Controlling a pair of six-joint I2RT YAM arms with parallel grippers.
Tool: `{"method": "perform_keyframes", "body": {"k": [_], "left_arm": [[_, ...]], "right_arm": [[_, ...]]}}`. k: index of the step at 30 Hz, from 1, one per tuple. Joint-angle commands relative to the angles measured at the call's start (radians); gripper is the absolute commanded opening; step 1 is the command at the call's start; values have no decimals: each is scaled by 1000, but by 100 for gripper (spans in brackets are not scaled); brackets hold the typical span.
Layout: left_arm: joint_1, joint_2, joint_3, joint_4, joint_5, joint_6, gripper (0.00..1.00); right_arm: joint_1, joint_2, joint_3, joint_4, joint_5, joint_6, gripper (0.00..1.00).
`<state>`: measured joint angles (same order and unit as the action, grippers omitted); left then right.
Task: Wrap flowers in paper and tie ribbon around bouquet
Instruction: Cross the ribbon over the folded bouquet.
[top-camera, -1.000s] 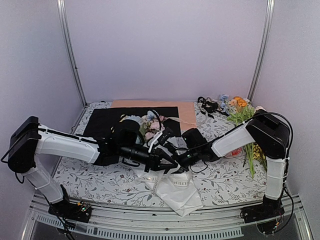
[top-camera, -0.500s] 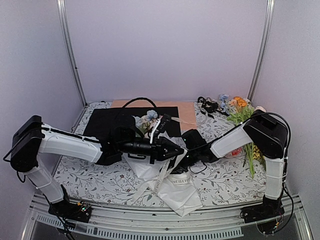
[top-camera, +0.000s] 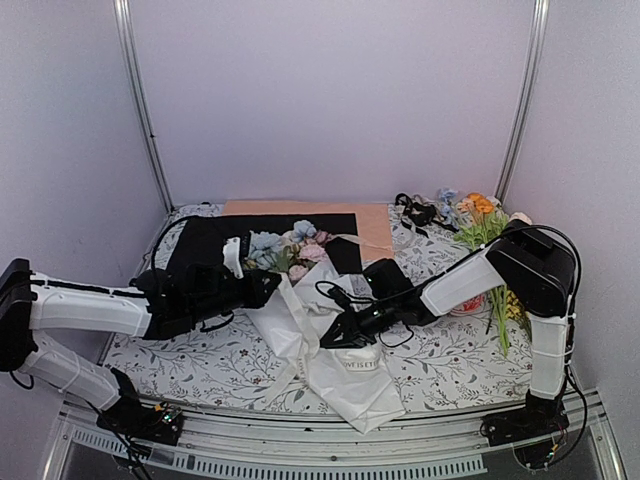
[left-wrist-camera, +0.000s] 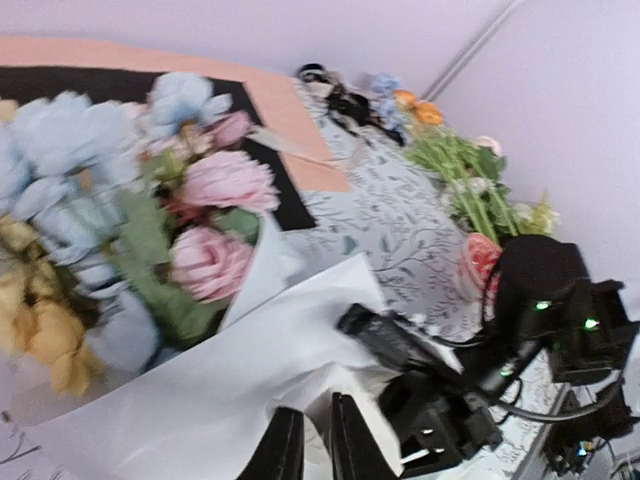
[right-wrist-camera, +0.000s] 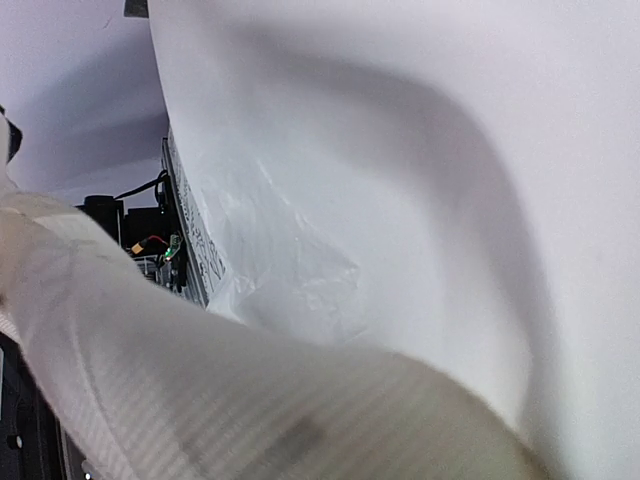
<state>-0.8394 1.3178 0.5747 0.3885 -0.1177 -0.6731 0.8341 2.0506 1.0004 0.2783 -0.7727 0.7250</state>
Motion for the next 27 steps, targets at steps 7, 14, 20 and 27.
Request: {"method": "perform_keyframes", "body": {"k": [7,14,20,27], "left_arm": [[33,-169,3,-287,-168,128,59],[-83,-157,118,-408,57,242,31],[-324,187,368,-704,92,324,40],[-369,299,422,-745,-37,326,45]], "right_arm": [[-1,26,-20,-14,16,4,21],[0,29,-6,-16,14,5,21],[-1,33,-3,-22,10,2,22],[0,30,-3,-22,12,2,23]]}}
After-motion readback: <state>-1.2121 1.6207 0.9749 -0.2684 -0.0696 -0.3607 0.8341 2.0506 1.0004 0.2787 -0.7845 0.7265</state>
